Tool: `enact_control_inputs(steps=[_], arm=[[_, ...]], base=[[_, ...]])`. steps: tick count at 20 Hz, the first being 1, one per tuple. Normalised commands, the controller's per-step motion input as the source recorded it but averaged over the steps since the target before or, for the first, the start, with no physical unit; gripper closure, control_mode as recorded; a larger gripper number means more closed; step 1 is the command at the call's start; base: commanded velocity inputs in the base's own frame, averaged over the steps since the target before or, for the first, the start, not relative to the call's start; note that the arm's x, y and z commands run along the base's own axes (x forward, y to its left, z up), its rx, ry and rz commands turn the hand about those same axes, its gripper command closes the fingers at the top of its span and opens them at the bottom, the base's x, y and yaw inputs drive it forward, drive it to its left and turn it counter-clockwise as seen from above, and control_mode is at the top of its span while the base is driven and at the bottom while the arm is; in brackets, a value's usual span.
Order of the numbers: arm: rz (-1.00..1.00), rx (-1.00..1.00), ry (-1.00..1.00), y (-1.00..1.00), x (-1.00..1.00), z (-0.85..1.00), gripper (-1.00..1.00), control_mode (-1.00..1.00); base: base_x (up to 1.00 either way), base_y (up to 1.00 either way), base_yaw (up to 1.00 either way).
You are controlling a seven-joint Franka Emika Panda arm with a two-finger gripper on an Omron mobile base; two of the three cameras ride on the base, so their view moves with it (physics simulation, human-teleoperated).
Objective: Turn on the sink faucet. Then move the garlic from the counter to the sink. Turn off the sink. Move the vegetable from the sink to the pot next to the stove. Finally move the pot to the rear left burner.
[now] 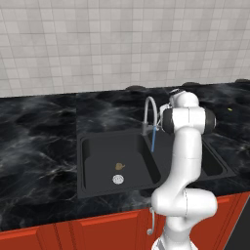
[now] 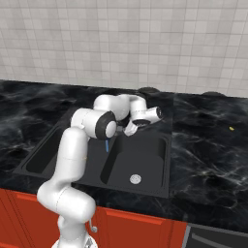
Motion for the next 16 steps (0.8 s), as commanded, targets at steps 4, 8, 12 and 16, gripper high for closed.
enact_control_inputs(steps=[4,8,12,16], arm=[[0.05,0.0,0.02,0.18,0.0,0.0,-1.0,-1.0],[0.05,0.0,0.02,0.16,0.0,0.0,-1.0,-1.0],[0.02,0.0,0.0,-0.01,0.0,-0.03,-1.0,-1.0],[0.0,0.01,0.0,-0.04,0.0,-0.02,-1.0,-1.0]], base=[[0.0,0.0,0.0],[0.0,0.0,0.0],[0.0,0.0,0.0],[0.0,0.0,0.0]])
